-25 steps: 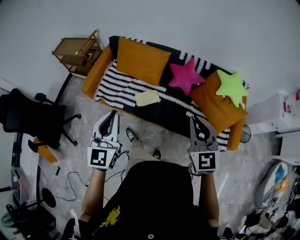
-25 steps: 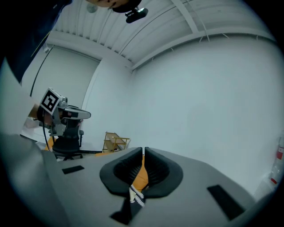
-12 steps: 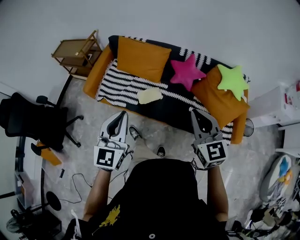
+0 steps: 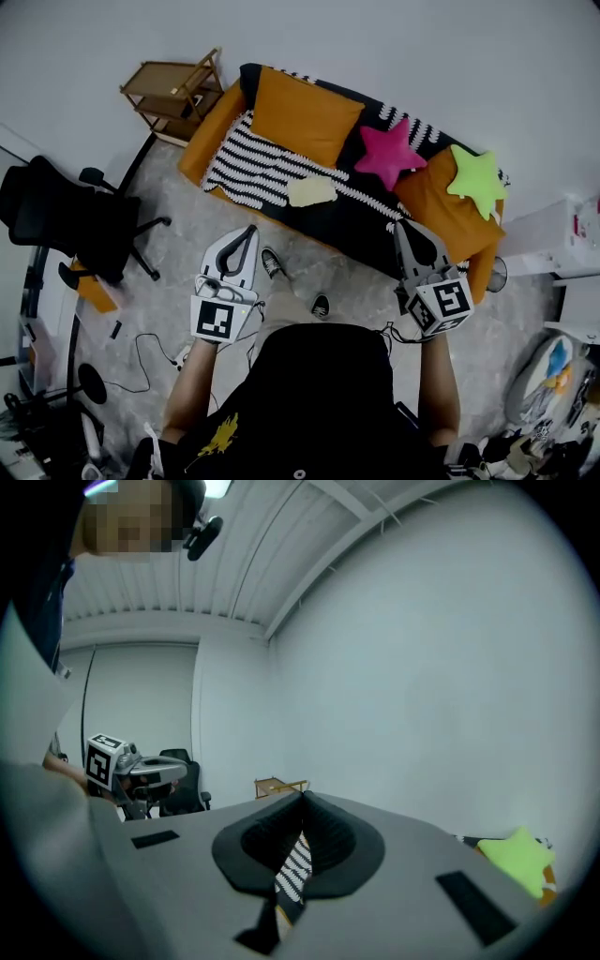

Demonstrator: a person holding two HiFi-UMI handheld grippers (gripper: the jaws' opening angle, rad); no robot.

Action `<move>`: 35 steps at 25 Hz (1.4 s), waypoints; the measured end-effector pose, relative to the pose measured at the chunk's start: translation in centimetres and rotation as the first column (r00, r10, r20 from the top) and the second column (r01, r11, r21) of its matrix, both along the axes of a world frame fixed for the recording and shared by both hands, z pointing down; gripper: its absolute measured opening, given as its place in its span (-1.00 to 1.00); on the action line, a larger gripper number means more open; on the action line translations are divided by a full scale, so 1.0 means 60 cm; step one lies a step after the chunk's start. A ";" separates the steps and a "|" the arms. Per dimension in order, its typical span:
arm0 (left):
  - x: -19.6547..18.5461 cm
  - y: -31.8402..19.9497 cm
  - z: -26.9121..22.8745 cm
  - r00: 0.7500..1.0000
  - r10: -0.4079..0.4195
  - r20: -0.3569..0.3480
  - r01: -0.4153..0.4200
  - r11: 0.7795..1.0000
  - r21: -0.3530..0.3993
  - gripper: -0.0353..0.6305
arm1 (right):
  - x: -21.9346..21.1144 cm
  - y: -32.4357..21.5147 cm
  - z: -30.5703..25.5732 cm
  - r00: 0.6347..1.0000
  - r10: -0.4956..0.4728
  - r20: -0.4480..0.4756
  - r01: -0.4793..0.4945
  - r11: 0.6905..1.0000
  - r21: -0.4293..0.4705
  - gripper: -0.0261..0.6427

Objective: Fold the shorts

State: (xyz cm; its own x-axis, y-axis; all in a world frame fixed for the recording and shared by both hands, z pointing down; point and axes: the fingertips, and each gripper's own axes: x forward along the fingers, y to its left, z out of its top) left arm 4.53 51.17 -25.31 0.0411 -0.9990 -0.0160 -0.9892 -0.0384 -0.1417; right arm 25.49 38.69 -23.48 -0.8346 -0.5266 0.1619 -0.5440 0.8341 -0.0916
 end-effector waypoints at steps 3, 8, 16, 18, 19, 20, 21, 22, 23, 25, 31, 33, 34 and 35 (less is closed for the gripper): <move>-0.016 0.015 0.011 1.000 -0.021 -0.021 0.020 0.999 -0.027 -0.85 | -0.006 0.009 0.001 1.000 0.001 -0.002 -0.001 1.000 0.005 -0.87; -0.022 0.019 0.015 0.997 -0.035 -0.064 0.034 0.999 -0.018 -0.85 | 0.005 0.014 -0.001 1.000 0.014 -0.007 -0.013 1.000 0.018 -0.87; -0.008 0.018 0.025 0.998 -0.026 -0.063 0.024 0.999 -0.030 -0.85 | 0.041 0.017 0.010 0.999 0.002 -0.043 -0.001 1.000 0.021 -0.87; -0.010 0.017 0.028 0.998 -0.025 -0.054 0.023 0.999 -0.037 -0.85 | 0.048 0.013 0.013 0.999 0.016 -0.047 -0.015 1.000 0.015 -0.87; -0.010 0.017 0.034 0.999 -0.022 -0.043 0.020 0.998 -0.053 -0.85 | 0.050 0.010 0.014 0.999 0.021 -0.049 -0.020 1.000 0.015 -0.87; -0.010 0.016 0.042 0.999 -0.020 -0.034 0.018 0.997 -0.071 -0.85 | 0.052 0.007 0.017 0.998 0.023 -0.053 -0.022 1.000 0.015 -0.87; -0.007 0.016 0.045 0.999 -0.020 -0.037 0.017 0.997 -0.076 -0.85 | 0.054 0.006 0.019 0.998 0.021 -0.059 -0.020 1.000 0.015 -0.87; -0.003 0.014 0.044 0.999 -0.020 -0.048 0.017 0.998 -0.068 -0.85 | 0.056 0.005 0.021 0.998 0.019 -0.064 -0.019 1.000 0.015 -0.87; 0.001 0.014 0.043 0.998 -0.018 -0.055 0.015 0.998 -0.067 -0.85 | 0.057 0.004 0.021 0.998 0.019 -0.066 -0.018 1.000 0.014 -0.87; 0.007 0.012 0.046 0.999 -0.013 -0.051 0.010 0.997 -0.075 -0.85 | 0.058 0.002 0.019 0.998 0.018 -0.064 -0.017 1.000 0.018 -0.87; 0.032 -0.006 0.054 0.999 0.005 -0.044 -0.008 0.997 -0.079 -0.85 | 0.075 -0.002 0.032 0.995 -0.005 -0.095 0.009 0.999 0.031 -0.87; 0.034 -0.011 0.051 0.999 0.005 -0.052 -0.009 0.997 -0.072 -0.85 | 0.079 -0.003 0.037 0.994 -0.006 -0.111 0.009 1.000 0.030 -0.88; 0.033 -0.011 0.052 0.999 0.006 -0.050 -0.009 0.997 -0.078 -0.85 | 0.079 -0.003 0.039 0.993 -0.004 -0.118 0.007 1.000 0.027 -0.88; 0.032 -0.011 0.053 0.999 0.005 -0.047 -0.009 0.996 -0.083 -0.85 | 0.079 -0.004 0.040 0.992 -0.004 -0.124 0.007 1.000 0.026 -0.88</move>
